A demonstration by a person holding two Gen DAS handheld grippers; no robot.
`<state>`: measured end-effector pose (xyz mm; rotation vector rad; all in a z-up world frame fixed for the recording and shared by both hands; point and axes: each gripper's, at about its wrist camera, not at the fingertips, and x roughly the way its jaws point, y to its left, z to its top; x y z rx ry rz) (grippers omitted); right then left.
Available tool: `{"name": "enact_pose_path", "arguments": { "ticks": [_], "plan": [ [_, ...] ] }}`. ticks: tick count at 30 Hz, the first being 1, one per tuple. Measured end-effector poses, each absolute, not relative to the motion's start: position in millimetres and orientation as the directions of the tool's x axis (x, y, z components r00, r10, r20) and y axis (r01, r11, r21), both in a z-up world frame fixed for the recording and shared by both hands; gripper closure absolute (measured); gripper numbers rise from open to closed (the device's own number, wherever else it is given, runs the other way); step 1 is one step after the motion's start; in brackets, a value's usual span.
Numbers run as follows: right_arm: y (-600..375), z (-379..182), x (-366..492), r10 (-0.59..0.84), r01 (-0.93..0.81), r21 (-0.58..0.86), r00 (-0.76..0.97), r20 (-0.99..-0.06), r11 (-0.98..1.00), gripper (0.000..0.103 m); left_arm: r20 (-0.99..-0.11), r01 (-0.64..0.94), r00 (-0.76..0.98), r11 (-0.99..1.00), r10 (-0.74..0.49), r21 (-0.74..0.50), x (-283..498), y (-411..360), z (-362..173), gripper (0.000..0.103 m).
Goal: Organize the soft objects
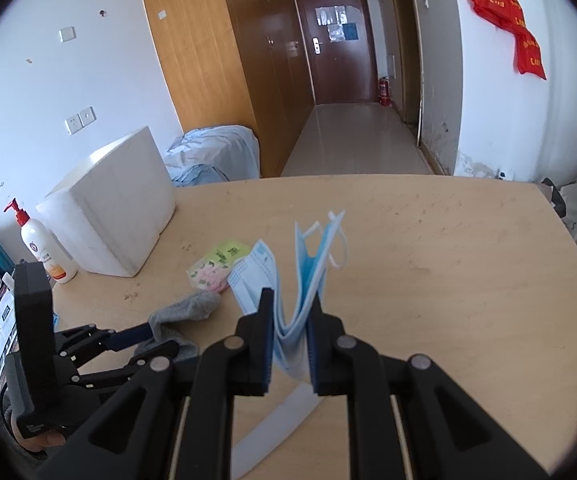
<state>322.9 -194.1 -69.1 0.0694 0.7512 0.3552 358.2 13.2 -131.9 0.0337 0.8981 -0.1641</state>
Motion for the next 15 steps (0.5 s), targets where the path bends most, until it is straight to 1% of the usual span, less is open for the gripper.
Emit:
{"name": "enact_pose_path", "arguments": {
  "ticks": [1,2,3,9,15],
  "plan": [
    [-194,-69,323,0.341,-0.291,0.188,0.674,-0.655,0.938,0.086,-0.786,0.154,0.605,0.987,-0.126,-0.041,359,13,-134,0.079],
    [-195,-69,323,0.342,-0.291,0.190,0.675,-0.654,0.938,0.086,-0.787,0.152,0.604,0.988,-0.125,-0.040,359,13,-134,0.090],
    [-195,-69,322,0.343,-0.291,0.191,0.674,-0.654,0.937,0.086,-0.787,0.153,0.605,0.988,-0.123,-0.037,359,13,-134,0.096],
    [-196,-68,321,0.342,-0.292,0.189,0.677,-0.652,0.938,0.086,-0.790,0.162,0.599,0.986,-0.129,-0.039,356,12,-134,0.098],
    [-195,-62,315,0.347,-0.297,0.189,0.686,-0.640,0.936,0.086,-0.746,0.159,0.654,0.987,-0.127,-0.029,343,13,-114,0.098]
  ]
}}
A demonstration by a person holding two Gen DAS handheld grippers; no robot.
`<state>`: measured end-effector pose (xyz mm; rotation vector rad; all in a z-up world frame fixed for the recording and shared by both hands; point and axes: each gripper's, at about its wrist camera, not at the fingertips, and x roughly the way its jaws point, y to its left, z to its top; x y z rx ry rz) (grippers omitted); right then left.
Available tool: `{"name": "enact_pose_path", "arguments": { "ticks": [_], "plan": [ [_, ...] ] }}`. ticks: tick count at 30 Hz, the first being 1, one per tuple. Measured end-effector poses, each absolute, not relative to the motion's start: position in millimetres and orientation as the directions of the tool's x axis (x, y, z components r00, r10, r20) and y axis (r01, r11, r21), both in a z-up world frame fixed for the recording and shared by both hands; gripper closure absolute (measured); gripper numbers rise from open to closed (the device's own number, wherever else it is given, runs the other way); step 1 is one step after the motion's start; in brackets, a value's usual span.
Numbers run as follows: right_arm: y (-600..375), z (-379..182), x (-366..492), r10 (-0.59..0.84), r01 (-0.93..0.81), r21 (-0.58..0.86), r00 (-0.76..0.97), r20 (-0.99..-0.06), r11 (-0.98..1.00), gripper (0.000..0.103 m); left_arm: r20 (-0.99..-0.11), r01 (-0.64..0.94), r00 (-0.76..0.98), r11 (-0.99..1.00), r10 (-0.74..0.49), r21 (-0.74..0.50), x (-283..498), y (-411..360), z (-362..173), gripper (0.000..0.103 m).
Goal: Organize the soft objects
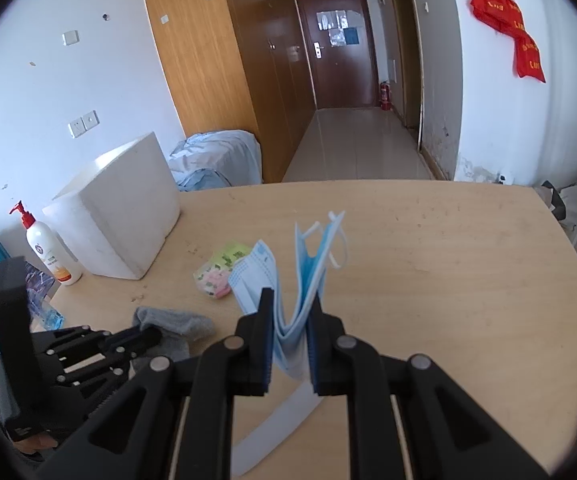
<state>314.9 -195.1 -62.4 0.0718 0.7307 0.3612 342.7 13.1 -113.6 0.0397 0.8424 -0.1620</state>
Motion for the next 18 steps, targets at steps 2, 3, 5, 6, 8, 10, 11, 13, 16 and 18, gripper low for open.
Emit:
{"name": "enact_pose_path", "arguments": {
  "ticks": [2,3,5,6,8,10,11,13,16,18],
  "plan": [
    [-194,-59,311,0.350,-0.302,0.188,0.689,-0.634,0.935,0.086,-0.727,0.162,0.675,0.987,-0.125,-0.020,337,12,-104,0.098],
    [-194,-58,309,0.352,-0.303,0.189,0.690,-0.632,0.934,0.086,-0.720,0.161,0.683,0.987,-0.124,-0.017,334,11,-101,0.098],
    [-194,-55,305,0.356,-0.309,0.188,0.693,-0.627,0.932,0.086,-0.709,0.160,0.694,0.987,-0.125,-0.018,327,10,-93,0.098],
    [-194,-54,303,0.357,-0.312,0.186,0.694,-0.625,0.932,0.086,-0.701,0.162,0.701,0.987,-0.131,-0.023,324,11,-89,0.098],
    [-194,-49,299,0.362,-0.318,0.185,0.699,-0.617,0.930,0.086,-0.682,0.158,0.720,0.987,-0.128,-0.018,317,11,-81,0.098],
    [-193,-44,294,0.366,-0.326,0.181,0.704,-0.609,0.928,0.086,-0.668,0.158,0.733,0.987,-0.130,-0.018,310,11,-73,0.098],
    [-193,-42,293,0.370,-0.331,0.181,0.706,-0.604,0.926,0.086,-0.663,0.160,0.738,0.987,-0.130,-0.016,307,11,-69,0.098],
    [-191,-38,286,0.381,-0.343,0.182,0.710,-0.593,0.922,0.086,-0.641,0.147,0.759,0.989,-0.116,-0.005,301,13,-61,0.098],
    [-186,-33,277,0.397,-0.359,0.185,0.713,-0.578,0.915,0.086,-0.609,0.115,0.787,0.993,-0.096,-0.008,289,20,-47,0.098],
    [-183,-30,274,0.401,-0.367,0.181,0.717,-0.570,0.913,0.086,-0.595,0.103,0.799,0.995,-0.090,-0.013,283,25,-38,0.098]
  ]
}}
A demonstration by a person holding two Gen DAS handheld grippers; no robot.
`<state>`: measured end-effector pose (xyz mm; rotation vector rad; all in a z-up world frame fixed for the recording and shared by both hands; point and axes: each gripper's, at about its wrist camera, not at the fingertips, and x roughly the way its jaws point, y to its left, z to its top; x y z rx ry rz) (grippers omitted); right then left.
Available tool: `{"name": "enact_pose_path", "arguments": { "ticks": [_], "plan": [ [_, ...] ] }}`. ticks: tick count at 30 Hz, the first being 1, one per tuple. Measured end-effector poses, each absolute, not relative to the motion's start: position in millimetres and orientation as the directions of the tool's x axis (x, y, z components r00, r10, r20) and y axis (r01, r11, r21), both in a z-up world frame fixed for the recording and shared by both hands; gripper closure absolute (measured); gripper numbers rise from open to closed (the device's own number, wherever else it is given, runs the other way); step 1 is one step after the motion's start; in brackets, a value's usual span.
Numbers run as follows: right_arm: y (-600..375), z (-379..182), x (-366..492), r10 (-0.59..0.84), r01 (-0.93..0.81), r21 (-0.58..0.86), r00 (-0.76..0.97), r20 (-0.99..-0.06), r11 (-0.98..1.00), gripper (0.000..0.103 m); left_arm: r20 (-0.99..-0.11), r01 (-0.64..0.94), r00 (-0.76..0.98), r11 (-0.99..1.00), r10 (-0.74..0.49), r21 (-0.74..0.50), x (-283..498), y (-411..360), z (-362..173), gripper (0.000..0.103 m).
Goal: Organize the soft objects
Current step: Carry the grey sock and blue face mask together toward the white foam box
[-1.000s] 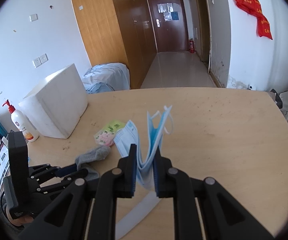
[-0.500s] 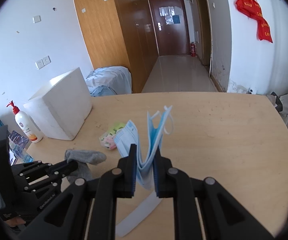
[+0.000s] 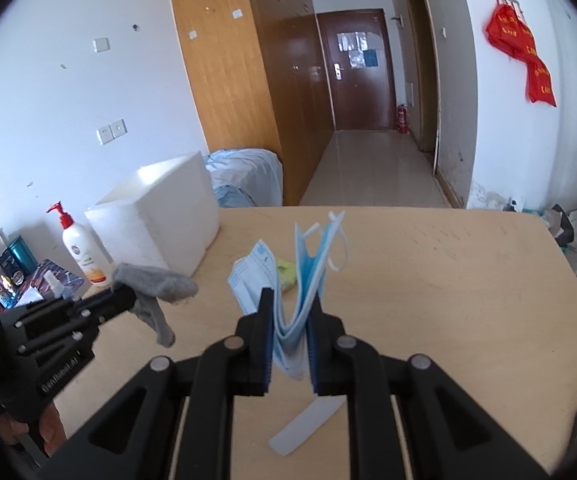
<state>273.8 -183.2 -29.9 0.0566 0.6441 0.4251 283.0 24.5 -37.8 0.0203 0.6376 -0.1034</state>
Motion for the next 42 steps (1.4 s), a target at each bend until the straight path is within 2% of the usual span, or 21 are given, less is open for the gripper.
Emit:
{"name": "enact_pose_path", "arguments": {
  "ticks": [11,21,42],
  "plan": [
    [-184,-4,236,0.419,-0.394,0.162,0.754,-0.506,0.905,0.086,-0.495,0.057,0.867,0.998,-0.048,0.003,239,34,6,0.098],
    [-169,1,223,0.446,-0.430,0.152,0.749,-0.490,0.890,0.086,-0.456,0.024,0.890,1.000,-0.017,0.009,209,39,15,0.098],
    [-71,10,218,0.620,-0.635,0.149,0.630,-0.467,0.758,0.086,-0.409,-0.234,0.887,0.972,0.213,-0.001,161,120,27,0.098]
  ]
}}
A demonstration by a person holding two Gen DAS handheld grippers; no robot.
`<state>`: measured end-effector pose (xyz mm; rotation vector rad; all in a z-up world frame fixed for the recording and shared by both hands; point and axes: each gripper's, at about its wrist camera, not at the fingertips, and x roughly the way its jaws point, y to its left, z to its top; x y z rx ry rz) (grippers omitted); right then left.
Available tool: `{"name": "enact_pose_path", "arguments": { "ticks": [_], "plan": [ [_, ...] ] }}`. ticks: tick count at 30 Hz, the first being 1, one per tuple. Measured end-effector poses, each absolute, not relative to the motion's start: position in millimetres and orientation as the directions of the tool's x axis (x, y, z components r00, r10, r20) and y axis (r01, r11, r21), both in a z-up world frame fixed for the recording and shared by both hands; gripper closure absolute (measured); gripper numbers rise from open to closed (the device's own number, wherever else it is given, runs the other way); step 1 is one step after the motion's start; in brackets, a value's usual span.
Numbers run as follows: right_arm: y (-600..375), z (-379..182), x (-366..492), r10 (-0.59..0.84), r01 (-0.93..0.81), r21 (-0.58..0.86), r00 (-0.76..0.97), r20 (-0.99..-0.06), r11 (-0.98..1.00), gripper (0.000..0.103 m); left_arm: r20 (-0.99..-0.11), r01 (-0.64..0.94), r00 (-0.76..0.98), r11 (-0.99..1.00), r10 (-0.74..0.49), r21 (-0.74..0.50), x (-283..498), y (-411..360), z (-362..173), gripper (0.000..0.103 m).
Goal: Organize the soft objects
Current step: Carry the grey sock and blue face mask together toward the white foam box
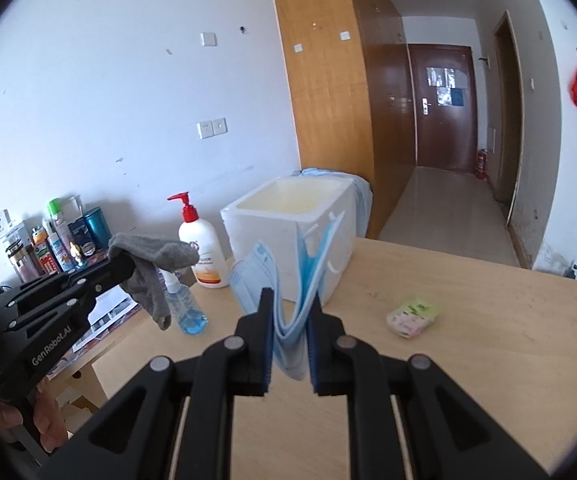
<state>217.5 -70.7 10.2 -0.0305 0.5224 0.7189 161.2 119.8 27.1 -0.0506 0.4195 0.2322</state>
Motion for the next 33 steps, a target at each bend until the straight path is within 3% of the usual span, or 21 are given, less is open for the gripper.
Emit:
{"name": "enact_pose_path", "arguments": {
  "ticks": [33],
  "plan": [
    [-25,28,306,0.590,-0.621,0.110,0.653,-0.475,0.776,0.086,-0.412,-0.239,0.885,0.971,0.218,0.000,248,157,33,0.098]
  ]
}}
